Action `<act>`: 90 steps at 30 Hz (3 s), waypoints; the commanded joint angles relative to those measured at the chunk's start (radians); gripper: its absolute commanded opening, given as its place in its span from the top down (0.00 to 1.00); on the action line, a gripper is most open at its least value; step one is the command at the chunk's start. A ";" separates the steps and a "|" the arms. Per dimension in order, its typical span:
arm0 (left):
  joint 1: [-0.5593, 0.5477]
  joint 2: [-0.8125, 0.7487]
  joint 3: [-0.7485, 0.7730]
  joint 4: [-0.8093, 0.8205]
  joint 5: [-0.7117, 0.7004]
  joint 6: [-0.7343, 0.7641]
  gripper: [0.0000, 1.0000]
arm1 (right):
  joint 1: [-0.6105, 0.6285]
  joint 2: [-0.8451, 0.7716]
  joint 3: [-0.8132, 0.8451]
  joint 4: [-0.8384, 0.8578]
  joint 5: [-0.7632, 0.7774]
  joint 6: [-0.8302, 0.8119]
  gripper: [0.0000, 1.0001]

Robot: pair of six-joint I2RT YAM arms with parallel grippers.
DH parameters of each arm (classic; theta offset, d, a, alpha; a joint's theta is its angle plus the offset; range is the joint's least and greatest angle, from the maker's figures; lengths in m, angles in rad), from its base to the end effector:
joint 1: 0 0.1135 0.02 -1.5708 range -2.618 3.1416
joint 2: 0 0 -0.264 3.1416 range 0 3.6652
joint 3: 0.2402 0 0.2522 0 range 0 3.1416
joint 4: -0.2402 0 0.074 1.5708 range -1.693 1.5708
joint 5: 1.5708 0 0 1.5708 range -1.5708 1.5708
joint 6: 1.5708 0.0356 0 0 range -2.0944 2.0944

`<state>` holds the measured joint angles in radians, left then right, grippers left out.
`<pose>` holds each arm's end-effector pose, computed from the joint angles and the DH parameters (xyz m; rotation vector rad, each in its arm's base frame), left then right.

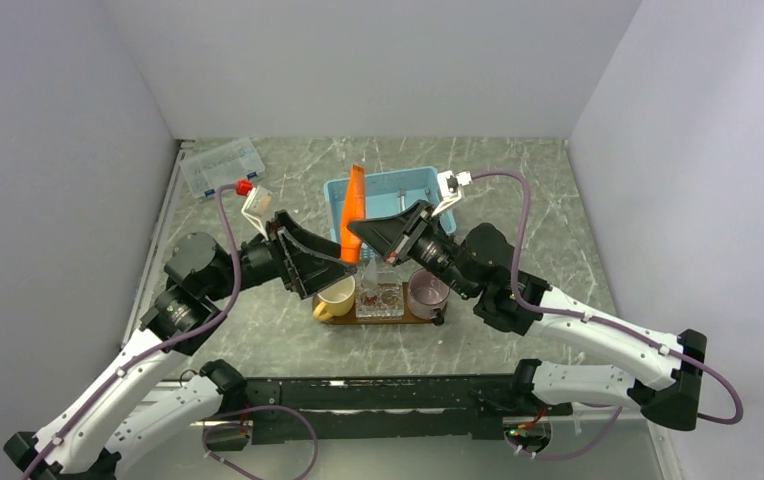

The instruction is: Prepare toiletry sets of a toothbrush and toothpaste on the tray

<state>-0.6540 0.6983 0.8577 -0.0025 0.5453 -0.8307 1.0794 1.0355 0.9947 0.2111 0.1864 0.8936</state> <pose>0.1104 -0.1079 0.3977 0.3726 1.6060 -1.5629 0.1190 0.2084 0.4090 0.0278 1.5817 1.4752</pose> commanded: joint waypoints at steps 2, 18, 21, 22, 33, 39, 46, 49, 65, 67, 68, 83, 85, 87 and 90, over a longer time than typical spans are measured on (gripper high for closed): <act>0.004 0.014 -0.010 0.141 0.045 -0.061 0.14 | 0.015 -0.031 -0.013 0.131 -0.049 0.026 0.94; 0.004 0.038 -0.047 0.226 0.116 -0.121 0.71 | 0.044 -0.037 -0.027 0.180 -0.049 -0.010 0.89; 0.004 0.037 -0.038 0.206 0.116 -0.111 0.95 | 0.047 -0.038 -0.031 0.179 -0.049 -0.018 0.82; 0.005 0.039 -0.034 0.195 0.116 -0.105 1.00 | 0.047 -0.038 -0.030 0.171 -0.048 -0.021 0.79; 0.005 0.034 0.011 -0.027 0.157 0.036 1.00 | 0.046 -0.155 0.043 -0.159 -0.077 -0.264 0.46; 0.007 0.029 0.037 -0.203 0.252 0.148 1.00 | 0.045 -0.241 0.194 -0.525 -0.045 -0.520 0.40; 0.007 0.040 0.041 -0.295 0.509 0.226 1.00 | 0.043 -0.183 0.428 -0.852 -0.261 -0.769 0.39; 0.007 0.018 0.019 -0.286 0.615 0.228 1.00 | 0.044 -0.141 0.493 -0.942 -0.370 -0.869 0.35; 0.007 -0.051 -0.046 -0.384 0.831 0.315 1.00 | 0.045 0.004 0.559 -0.994 -0.789 -1.197 0.22; 0.008 -0.052 -0.042 -0.422 0.851 0.350 1.00 | 0.045 0.030 0.564 -0.990 -0.819 -1.210 0.22; 0.007 -0.054 -0.042 -0.436 0.859 0.364 1.00 | 0.045 0.046 0.565 -0.986 -0.832 -1.213 0.22; 0.002 -0.089 -0.065 -0.403 0.881 0.351 1.00 | 0.045 0.114 0.487 -0.744 -1.045 -1.138 0.40; 0.001 -0.089 -0.058 -0.410 0.879 0.356 1.00 | 0.045 0.122 0.483 -0.729 -1.064 -1.128 0.43; 0.001 -0.089 -0.050 -0.428 0.876 0.376 1.00 | 0.045 0.132 0.485 -0.737 -1.065 -1.128 0.45; 0.001 -0.093 -0.045 -0.435 0.876 0.379 1.00 | 0.044 0.139 0.486 -0.757 -1.067 -1.131 0.47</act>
<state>-0.6498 0.6167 0.7891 -0.4431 1.3884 -0.4915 1.1210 1.1702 1.4776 -0.5980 -0.8295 -0.2466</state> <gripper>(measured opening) 0.380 0.541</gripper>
